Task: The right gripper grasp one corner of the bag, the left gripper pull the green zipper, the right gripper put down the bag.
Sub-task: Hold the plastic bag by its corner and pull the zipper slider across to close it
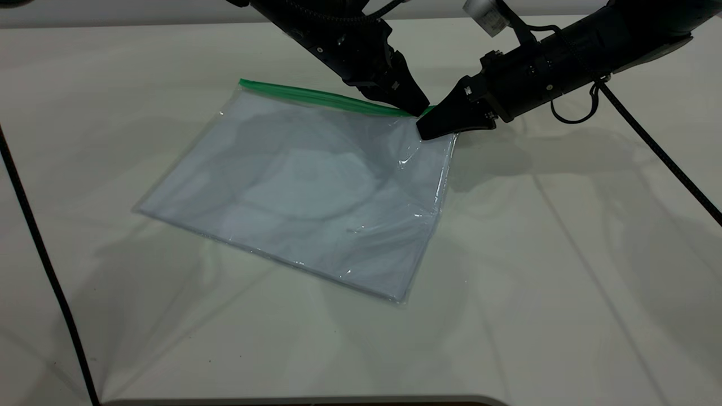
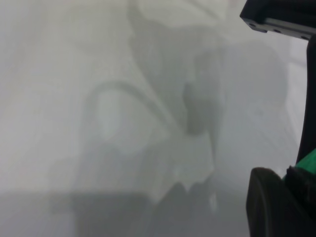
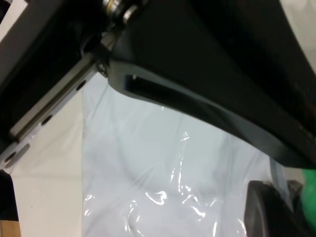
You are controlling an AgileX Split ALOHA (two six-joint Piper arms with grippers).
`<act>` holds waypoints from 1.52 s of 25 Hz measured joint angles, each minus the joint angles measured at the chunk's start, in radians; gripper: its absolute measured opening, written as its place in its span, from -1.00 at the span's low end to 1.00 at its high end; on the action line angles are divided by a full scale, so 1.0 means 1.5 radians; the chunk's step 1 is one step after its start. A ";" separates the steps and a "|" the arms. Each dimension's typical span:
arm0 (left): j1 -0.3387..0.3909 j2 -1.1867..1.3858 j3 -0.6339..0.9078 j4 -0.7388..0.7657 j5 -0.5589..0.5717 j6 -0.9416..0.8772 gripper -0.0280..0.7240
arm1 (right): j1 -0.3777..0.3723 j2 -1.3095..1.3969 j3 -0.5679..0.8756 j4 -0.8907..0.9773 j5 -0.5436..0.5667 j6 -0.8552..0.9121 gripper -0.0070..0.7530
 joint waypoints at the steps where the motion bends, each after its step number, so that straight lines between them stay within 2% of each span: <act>1: 0.000 0.000 0.000 0.000 0.000 0.000 -0.76 | 0.000 0.000 0.000 0.000 0.000 0.000 -0.88; 9: 0.004 0.000 0.000 0.005 -0.005 0.001 -0.76 | -0.007 0.000 0.000 0.006 -0.001 0.000 -0.88; 23: 0.041 0.000 -0.001 0.003 0.003 0.000 -0.77 | -0.027 0.000 0.000 0.023 0.008 -0.007 -0.89; 38: 0.118 0.000 -0.001 0.028 0.046 -0.003 -0.77 | -0.039 0.000 -0.001 0.037 0.008 -0.012 -0.89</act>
